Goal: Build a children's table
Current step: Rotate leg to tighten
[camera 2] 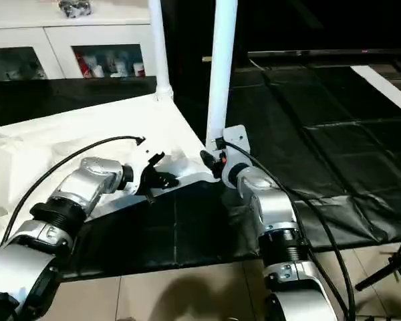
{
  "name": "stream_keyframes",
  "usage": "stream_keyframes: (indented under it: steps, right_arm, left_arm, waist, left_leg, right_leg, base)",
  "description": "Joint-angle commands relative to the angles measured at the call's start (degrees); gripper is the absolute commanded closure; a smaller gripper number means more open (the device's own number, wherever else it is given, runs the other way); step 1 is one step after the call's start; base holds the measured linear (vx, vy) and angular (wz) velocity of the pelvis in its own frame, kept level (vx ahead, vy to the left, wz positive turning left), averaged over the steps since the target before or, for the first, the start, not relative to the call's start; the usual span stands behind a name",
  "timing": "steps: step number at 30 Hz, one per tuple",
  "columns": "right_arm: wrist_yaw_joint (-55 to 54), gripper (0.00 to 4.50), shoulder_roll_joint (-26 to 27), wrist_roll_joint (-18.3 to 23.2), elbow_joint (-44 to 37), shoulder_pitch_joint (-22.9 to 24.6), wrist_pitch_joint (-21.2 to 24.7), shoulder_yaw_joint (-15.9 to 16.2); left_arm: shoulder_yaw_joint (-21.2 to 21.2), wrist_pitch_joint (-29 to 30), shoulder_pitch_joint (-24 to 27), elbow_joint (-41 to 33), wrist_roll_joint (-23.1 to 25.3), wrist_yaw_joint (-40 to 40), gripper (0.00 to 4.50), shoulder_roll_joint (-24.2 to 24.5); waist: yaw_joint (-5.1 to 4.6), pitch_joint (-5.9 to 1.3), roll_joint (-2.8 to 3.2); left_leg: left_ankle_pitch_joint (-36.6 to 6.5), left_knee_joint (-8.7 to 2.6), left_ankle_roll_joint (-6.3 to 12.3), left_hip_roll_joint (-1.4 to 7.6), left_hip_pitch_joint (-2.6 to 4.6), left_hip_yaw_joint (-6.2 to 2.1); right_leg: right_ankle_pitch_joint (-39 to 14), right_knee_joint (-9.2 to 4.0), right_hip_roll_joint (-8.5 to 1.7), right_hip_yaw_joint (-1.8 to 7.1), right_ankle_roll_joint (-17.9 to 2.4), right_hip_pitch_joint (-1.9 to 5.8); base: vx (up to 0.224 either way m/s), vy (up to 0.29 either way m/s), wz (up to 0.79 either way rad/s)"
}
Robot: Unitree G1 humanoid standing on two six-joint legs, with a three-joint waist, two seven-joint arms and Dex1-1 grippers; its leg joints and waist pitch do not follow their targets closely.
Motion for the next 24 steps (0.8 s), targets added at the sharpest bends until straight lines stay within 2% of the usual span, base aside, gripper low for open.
stream_keyframes:
  steps: [1,4,5,6,7,8,12,15,20,24]
  right_arm:
    - [6.6,1.42,3.6,3.0,-0.29,1.34,-0.4,5.29]
    - [9.68,1.33,1.83,4.01,-1.56,2.41,-2.02,5.03]
    - [10.98,1.04,0.84,4.2,-2.1,2.9,-2.51,5.01]
    - [11.46,1.04,0.42,4.28,-2.23,3.04,-2.59,4.94]
    - [14.24,1.04,-2.0,4.64,-2.71,3.67,-3.06,4.59]
    - [14.24,0.84,-2.0,4.64,-2.71,3.67,-3.06,4.59]
    - [24.14,0.54,-9.2,6.21,-3.96,4.92,-3.33,3.95]
    - [28.24,0.18,-12.23,6.52,-4.23,5.46,-4.4,4.02]
    - [35.34,0.04,-17.35,6.57,-4.71,6.33,-5.82,4.88]
    - [45.54,0.04,-22.51,8.98,-6.75,7.65,-6.56,6.08]
  left_arm:
    - [0.75,-1.36,-1.52,-3.68,-2.1,1.99,4.5,-1.22]
    - [0.14,-2.1,-0.62,-4.18,-1.66,0.05,4.5,0.02]
    - [-0.04,-2.45,-0.37,-4.29,-1.49,-0.7,4.5,0.45]
    - [-0.13,-2.45,-0.32,-4.29,-1.43,-1.01,4.5,0.62]
    - [-0.61,-3.04,-0.16,-3.89,-1.14,-2.75,4.5,1.49]
    - [-0.61,-3.04,-0.16,-3.89,-1.14,-2.75,4.5,1.49]
    - [-1.9,-6.49,-0.03,-2.84,-0.68,-7.8,4.5,3.45]
    - [-2.82,-8.14,0.39,-3.13,-0.63,-10.9,4.5,4.57]
    - [-4.56,-10.28,1.51,-4.48,-1.23,-17.51,4.5,6.53]
    - [-7.19,-14.44,2.47,-5.04,-0.6,-23.73,4.5,8.69]
  waist:
    - [0.31,-4.16,-0.84]
    - [0.26,-4.12,-0.58]
    - [0.22,-4.17,-0.7]
    - [0.24,-4.17,-0.72]
    - [0.38,-4.2,-0.06]
    - [0.33,-4.19,-0.43]
    - [0.76,-4.24,-0.59]
    - [1.01,-4.3,-0.67]
    - [1.78,-4.21,-0.74]
    - [2.5,-4.2,-0.69]
  left_leg:
    - [-9.07,-3.41,2.98,1.14,0.37,-0.35]
    - [-9.62,-3.46,3.14,1.15,0.44,-0.4]
    - [-9.45,-3.45,3.33,1.16,0.28,-0.42]
    - [-9.48,-3.42,3.43,1.16,0.43,-0.33]
    - [-9.58,-3.4,3.44,1.14,0.46,-0.44]
    - [-9.77,-3.35,3.6,1.18,0.43,-0.34]
    - [-9.45,-3.18,4.36,1.17,0.26,-0.27]
    - [-8.88,-3.13,4.63,1.26,0.26,-0.29]
    - [-9.58,-3.09,4.52,1.42,0.4,-0.18]
    - [-10.57,-3.07,4.88,1.7,0.66,-0.12]
  right_leg:
    - [-13.78,-4.18,-4.11,3.01,-10.32,3.45]
    - [-13.61,-4.19,-4.02,2.97,-10.51,3.45]
    - [-12.9,-4.1,-4.02,2.98,-10.64,3.61]
    - [-12.78,-4.17,-3.92,3.0,-10.68,3.48]
    - [-12.44,-4.12,-3.94,2.97,-10.8,3.52]
    - [-11.73,-4.07,-3.88,3.03,-11.08,3.59]
    - [-11.22,-4.0,-3.88,3.0,-11.5,3.84]
    - [-10.99,-3.93,-3.93,2.87,-11.79,3.71]
    - [-13.3,-4.06,-3.92,2.84,-11.52,3.61]
    - [-13.89,-4.16,-3.92,2.93,-11.31,3.34]
  base:
    - [0.0,0.0,0.0]
    - [0.0,0.0,0.0]
    - [0.0,0.0,0.0]
    - [0.0,0.0,0.0]
    - [0.0,0.0,0.0]
    - [0.0,0.0,0.0]
    - [0.0,0.0,0.0]
    - [0.0,0.0,0.0]
    - [0.0,0.0,0.0]
    - [0.0,0.0,0.0]
